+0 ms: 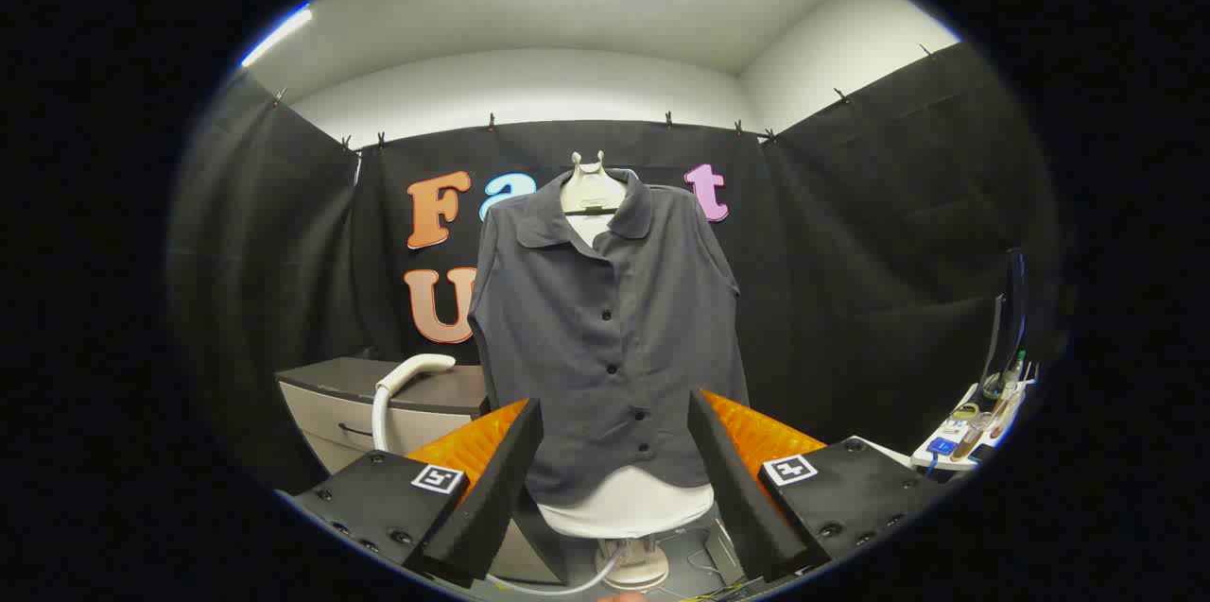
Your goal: Iron the clothes twice with a garment steamer, once on the left side and once on the right side.
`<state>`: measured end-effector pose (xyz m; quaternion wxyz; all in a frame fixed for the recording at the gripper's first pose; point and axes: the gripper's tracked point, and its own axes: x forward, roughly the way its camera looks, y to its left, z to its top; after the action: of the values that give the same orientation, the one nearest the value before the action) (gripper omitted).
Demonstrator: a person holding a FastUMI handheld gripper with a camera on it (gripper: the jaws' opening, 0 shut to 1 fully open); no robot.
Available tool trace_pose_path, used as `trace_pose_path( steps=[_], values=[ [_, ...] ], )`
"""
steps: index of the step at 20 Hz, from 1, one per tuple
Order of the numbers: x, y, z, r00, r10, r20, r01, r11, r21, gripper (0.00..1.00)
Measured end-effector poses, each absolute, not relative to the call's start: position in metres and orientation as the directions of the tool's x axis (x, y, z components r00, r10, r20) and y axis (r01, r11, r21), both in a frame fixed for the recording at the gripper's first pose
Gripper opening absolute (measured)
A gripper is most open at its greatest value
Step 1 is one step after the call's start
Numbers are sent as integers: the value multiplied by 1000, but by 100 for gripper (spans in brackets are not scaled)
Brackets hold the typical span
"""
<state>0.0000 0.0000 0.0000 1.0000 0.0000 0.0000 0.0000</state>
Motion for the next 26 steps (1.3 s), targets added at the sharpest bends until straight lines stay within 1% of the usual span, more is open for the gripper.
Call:
trace_pose_path(
  steps=[26],
  values=[
    [-23, 13, 5, 1000, 27, 9, -27, 1000, -5, 99]
  ],
)
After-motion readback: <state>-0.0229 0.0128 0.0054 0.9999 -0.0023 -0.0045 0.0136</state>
